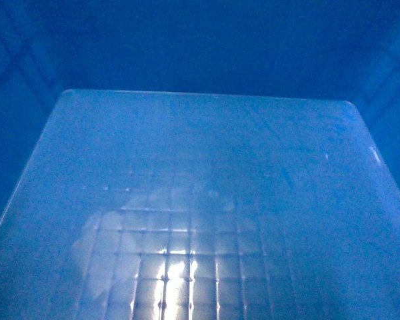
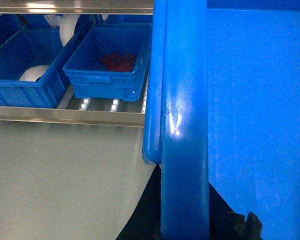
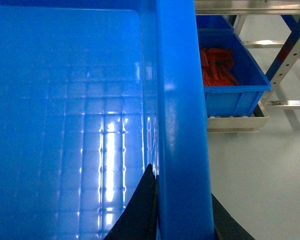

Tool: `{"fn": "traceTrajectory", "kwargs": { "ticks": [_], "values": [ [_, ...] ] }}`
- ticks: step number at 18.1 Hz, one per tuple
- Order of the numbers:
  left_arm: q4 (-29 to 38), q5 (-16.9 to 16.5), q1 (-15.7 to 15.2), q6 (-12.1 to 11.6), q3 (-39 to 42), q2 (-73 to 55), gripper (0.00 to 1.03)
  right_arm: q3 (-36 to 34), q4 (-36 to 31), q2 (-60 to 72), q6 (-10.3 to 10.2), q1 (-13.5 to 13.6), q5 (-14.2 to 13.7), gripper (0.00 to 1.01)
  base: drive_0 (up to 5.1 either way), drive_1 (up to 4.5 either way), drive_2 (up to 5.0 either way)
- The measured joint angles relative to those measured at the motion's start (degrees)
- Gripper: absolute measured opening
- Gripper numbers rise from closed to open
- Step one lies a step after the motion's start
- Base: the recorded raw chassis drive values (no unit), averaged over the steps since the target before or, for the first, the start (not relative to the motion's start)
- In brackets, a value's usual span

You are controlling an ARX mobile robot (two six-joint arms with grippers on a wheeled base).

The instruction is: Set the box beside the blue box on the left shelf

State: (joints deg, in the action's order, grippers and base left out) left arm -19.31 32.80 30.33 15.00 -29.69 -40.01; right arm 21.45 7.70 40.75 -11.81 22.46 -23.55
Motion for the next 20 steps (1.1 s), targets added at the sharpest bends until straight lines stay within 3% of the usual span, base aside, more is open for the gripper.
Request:
{"fn": "traceTrajectory", "kwargs": {
  "ticks": [20],
  "values": [
    [0.09,0.02,0.0,-0.02,0.0,-0.02,0.09,0.02,-0.07,-0.04,-0.04,0.0,0.0,0.1,0.0,0.0,0.0]
  ]
}}
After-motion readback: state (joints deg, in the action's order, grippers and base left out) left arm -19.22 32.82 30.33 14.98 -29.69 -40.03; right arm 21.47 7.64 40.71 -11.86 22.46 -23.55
